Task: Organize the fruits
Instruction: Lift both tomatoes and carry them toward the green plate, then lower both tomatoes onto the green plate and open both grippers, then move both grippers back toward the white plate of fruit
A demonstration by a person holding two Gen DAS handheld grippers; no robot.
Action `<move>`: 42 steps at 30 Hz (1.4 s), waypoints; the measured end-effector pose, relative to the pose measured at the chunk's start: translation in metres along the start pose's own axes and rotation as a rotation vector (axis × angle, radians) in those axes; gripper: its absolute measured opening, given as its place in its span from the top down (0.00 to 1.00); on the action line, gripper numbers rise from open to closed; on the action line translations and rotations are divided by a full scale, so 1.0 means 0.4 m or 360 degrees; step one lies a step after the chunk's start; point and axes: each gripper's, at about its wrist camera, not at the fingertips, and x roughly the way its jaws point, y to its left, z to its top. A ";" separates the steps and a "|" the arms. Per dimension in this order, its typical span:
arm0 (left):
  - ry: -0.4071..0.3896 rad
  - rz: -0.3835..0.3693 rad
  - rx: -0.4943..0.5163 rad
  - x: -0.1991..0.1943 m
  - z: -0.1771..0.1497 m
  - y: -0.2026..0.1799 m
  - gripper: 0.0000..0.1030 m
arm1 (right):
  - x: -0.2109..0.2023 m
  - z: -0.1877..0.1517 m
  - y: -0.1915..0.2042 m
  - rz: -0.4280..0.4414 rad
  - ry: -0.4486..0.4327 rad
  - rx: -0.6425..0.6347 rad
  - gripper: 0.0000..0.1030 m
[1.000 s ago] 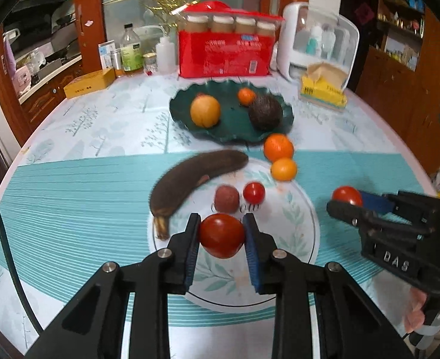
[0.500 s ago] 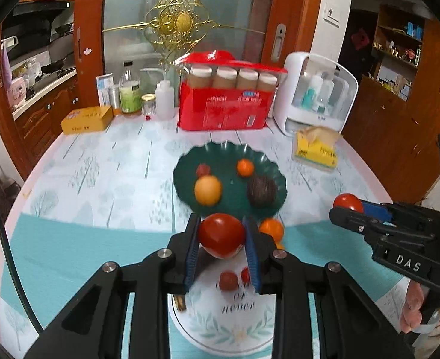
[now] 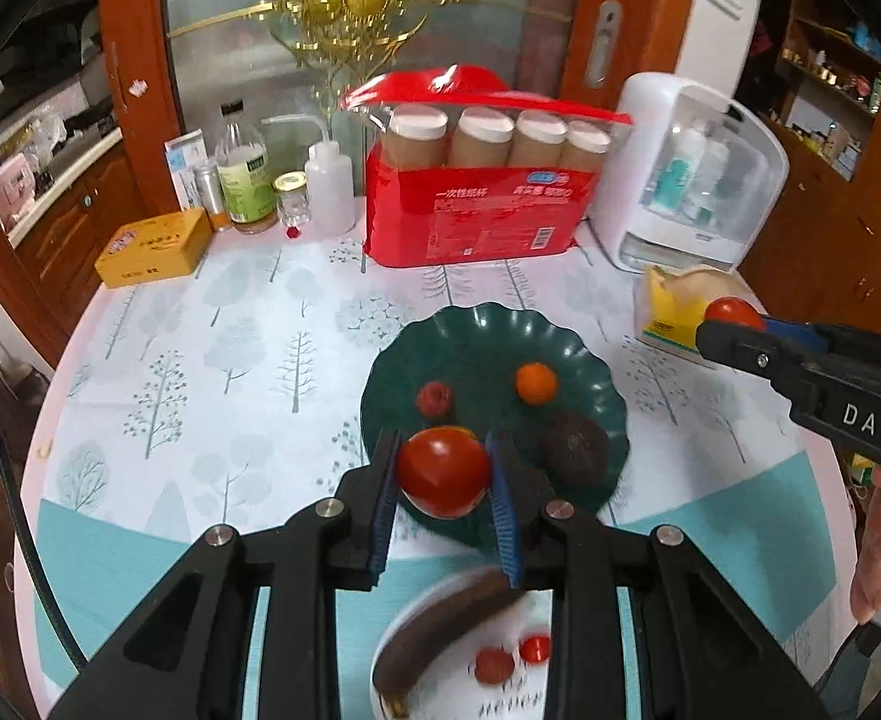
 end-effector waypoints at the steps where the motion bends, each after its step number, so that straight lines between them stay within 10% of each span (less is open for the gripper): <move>1: 0.0018 0.0008 -0.0012 0.033 0.019 0.004 0.74 | 0.032 0.018 -0.007 0.0009 0.0021 0.0018 0.70; 20: 0.0332 -0.0009 0.0013 0.464 0.009 -0.047 0.74 | 0.456 -0.064 -0.083 0.0031 0.0416 0.0169 0.68; 28: 0.0350 -0.0016 -0.0091 0.444 0.006 -0.007 0.32 | 0.428 -0.067 -0.075 0.0022 0.0351 0.0148 0.63; 42: 0.0237 0.0029 -0.0084 0.192 -0.037 0.014 0.22 | 0.215 -0.079 -0.052 0.0015 0.0197 0.0235 0.56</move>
